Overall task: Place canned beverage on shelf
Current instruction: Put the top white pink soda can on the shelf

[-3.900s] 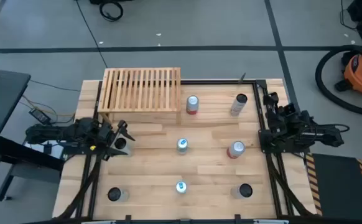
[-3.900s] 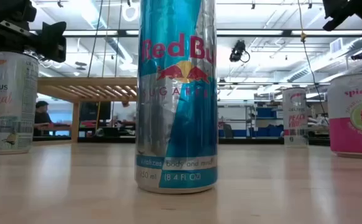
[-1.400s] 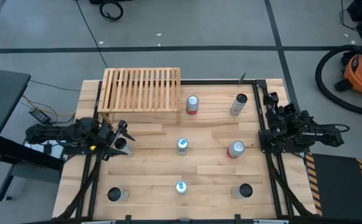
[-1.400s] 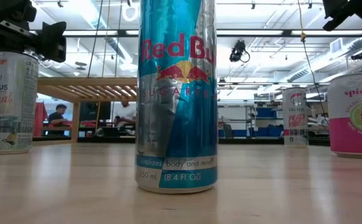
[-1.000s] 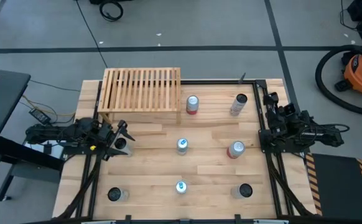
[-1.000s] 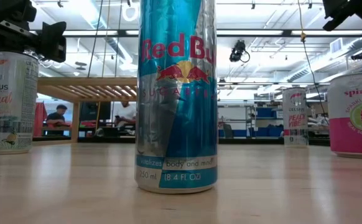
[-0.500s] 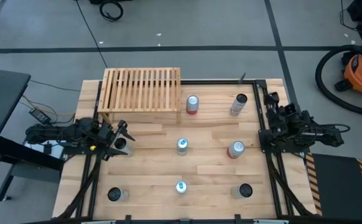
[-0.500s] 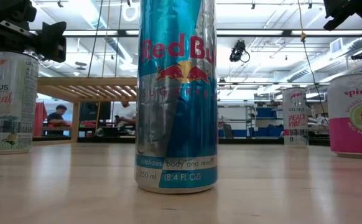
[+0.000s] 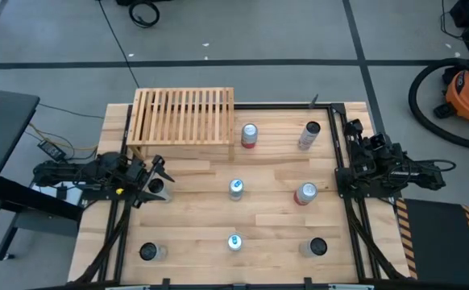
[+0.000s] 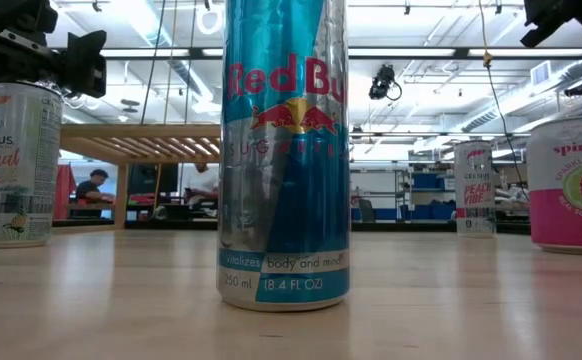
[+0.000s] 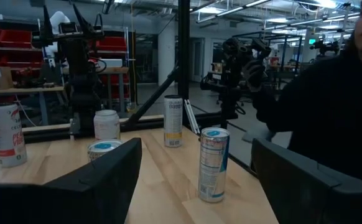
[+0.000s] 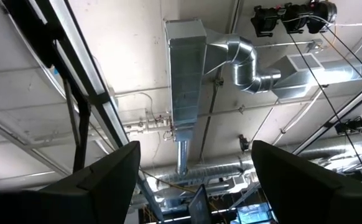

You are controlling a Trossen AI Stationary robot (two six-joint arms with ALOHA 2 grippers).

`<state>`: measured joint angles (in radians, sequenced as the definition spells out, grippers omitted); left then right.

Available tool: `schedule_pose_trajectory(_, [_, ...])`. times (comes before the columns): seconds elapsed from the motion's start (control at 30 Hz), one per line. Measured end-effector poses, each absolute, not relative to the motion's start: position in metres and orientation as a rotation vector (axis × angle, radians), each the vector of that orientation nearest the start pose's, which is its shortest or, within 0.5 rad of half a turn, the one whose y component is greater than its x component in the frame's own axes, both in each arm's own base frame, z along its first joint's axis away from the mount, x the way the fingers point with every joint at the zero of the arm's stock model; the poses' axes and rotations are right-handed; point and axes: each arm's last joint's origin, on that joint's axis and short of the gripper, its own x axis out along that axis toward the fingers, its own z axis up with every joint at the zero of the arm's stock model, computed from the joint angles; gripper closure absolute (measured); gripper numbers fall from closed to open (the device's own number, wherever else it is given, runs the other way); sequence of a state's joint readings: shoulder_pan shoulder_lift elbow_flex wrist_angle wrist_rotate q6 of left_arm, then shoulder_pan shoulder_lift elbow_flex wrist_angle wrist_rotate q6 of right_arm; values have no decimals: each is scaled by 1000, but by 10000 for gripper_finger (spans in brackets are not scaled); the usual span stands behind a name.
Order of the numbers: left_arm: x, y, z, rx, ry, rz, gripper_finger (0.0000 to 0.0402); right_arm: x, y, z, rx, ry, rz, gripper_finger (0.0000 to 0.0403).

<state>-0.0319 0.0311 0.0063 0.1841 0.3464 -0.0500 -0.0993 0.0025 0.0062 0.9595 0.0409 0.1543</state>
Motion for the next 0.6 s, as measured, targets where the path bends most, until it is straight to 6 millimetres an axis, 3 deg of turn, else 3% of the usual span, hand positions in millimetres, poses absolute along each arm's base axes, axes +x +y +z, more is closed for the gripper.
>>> schedule_pose_trajectory(0.27, [96,-11,184,45,-198,-312,88,58,-6,247,-45,-912,-111,85])
schedule_pose_trajectory(0.47, [96,-10,184,40,-193,-264,88,64,-10,271,-162,-668,-287,85])
schedule_pose_trajectory(0.6, [97,-9,183,40,-185,-243,88,62,-12,289,-182,-598,-345,85])
